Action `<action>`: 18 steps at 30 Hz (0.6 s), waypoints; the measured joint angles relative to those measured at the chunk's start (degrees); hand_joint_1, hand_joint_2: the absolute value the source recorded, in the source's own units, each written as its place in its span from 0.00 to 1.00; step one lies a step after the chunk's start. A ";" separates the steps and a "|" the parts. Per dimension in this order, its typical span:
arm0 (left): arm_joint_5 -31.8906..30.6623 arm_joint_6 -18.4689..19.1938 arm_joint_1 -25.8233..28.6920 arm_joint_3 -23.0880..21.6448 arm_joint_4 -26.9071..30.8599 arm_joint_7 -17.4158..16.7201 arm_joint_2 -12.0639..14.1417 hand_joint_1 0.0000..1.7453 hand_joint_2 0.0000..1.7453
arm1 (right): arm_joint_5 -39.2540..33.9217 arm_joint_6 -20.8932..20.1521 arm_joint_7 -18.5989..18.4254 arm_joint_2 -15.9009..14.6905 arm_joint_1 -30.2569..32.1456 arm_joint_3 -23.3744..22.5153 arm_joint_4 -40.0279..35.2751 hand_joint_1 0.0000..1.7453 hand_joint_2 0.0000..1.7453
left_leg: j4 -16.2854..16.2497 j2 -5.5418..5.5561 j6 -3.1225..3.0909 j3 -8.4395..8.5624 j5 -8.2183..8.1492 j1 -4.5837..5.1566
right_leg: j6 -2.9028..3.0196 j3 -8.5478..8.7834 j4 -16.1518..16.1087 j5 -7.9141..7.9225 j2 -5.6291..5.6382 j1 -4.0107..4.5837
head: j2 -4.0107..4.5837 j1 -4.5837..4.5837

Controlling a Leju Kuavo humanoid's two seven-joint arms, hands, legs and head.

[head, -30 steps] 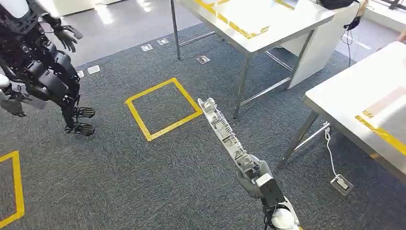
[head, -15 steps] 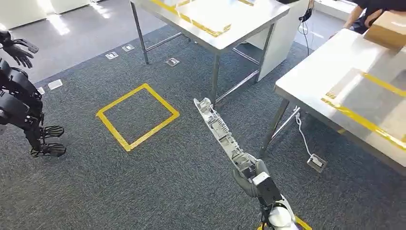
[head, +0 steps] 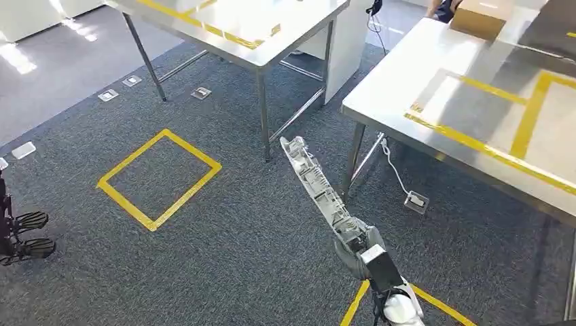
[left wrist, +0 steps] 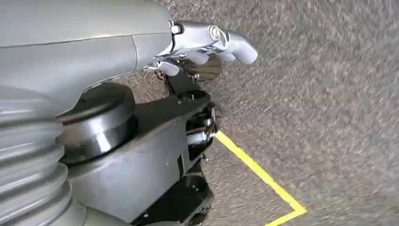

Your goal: Take the parts from the cabinet and place them on the table.

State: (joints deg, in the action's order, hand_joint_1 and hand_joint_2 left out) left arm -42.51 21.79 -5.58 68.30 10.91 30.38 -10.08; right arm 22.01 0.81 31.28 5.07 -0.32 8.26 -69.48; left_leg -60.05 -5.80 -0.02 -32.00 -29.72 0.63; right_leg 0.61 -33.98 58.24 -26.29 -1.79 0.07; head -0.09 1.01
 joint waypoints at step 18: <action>0.18 0.35 0.14 0.02 -0.02 -0.39 0.09 0.00 1.00 | 1.29 -0.09 -1.07 0.31 1.00 -0.42 -2.93 1.00 1.00 | 0.48 5.76 -1.42 -0.75 1.61 -1.33 | -3.17 -6.71 11.72 -5.55 2.56 -0.91 | 0.00 0.33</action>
State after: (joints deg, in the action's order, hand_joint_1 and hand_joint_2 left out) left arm -42.34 22.14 -5.44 68.32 10.88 29.99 -9.99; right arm 23.30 0.72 30.21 5.38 0.68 7.85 -72.41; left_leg -59.57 -0.04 -1.44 -32.75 -28.11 -0.70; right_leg -2.56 -40.69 69.96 -31.84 0.77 -0.84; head -0.09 1.33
